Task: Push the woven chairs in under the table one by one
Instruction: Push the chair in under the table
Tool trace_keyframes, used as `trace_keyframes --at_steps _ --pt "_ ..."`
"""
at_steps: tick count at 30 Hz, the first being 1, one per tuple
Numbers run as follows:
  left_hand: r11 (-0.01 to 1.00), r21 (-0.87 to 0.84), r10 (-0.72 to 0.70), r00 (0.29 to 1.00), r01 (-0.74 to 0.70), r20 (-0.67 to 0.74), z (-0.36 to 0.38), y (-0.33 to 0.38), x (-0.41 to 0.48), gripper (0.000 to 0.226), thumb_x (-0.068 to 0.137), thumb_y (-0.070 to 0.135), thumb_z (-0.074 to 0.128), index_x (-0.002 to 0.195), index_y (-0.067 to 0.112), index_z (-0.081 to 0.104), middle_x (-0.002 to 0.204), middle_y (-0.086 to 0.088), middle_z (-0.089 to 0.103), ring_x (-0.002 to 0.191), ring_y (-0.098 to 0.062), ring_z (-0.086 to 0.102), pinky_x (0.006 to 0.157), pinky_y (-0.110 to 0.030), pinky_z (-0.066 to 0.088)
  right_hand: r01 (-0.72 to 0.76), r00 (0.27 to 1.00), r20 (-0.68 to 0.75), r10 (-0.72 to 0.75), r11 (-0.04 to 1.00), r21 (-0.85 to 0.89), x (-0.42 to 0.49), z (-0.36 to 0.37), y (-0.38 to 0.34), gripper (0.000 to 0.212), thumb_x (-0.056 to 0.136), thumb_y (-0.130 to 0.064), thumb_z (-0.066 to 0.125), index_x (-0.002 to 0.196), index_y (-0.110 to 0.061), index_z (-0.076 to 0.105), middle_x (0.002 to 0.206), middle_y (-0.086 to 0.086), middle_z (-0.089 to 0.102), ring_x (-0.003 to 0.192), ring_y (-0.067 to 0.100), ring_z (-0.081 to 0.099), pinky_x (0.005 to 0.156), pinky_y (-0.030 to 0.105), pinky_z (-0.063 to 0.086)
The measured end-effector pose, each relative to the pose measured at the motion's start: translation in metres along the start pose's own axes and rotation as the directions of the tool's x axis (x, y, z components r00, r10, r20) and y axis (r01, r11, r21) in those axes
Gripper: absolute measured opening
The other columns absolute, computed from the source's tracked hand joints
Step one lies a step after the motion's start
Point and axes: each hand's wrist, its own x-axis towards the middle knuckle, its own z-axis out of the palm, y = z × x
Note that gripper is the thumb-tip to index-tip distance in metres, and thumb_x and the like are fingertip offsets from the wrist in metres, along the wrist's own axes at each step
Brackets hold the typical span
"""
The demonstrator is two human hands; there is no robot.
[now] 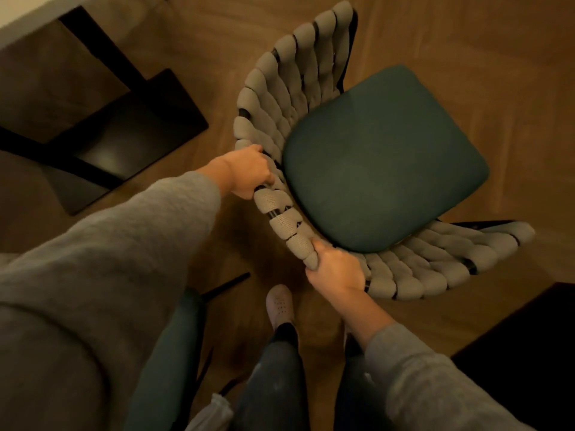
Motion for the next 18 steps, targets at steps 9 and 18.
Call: trace_keyframes --at_steps 9,18 --pt "0.97 -0.173 -0.17 0.985 0.169 0.009 -0.039 0.031 0.034 0.026 0.091 0.032 0.053 0.116 0.028 0.059 0.105 0.002 0.064 0.1 -0.019 0.059 0.102 -0.04 0.037 0.174 0.984 0.062 -0.167 0.976 -0.132 0.039 -0.055 0.101 0.053 0.081 -0.041 0.061 0.132 -0.039 0.048 0.107 -0.006 0.069 0.09 0.024 0.067 0.067 0.032 0.048" --pt "0.844 -0.408 -0.356 0.933 0.348 0.058 -0.08 0.099 0.064 0.033 0.093 0.032 0.055 0.125 0.028 0.055 0.112 0.002 0.064 0.109 -0.018 0.057 0.107 -0.042 0.034 0.386 0.921 0.158 -0.355 0.885 -0.26 0.05 -0.112 0.192 0.057 0.081 -0.047 0.064 0.135 -0.044 0.045 0.109 -0.013 0.068 0.093 0.017 0.066 0.066 0.027 0.045"
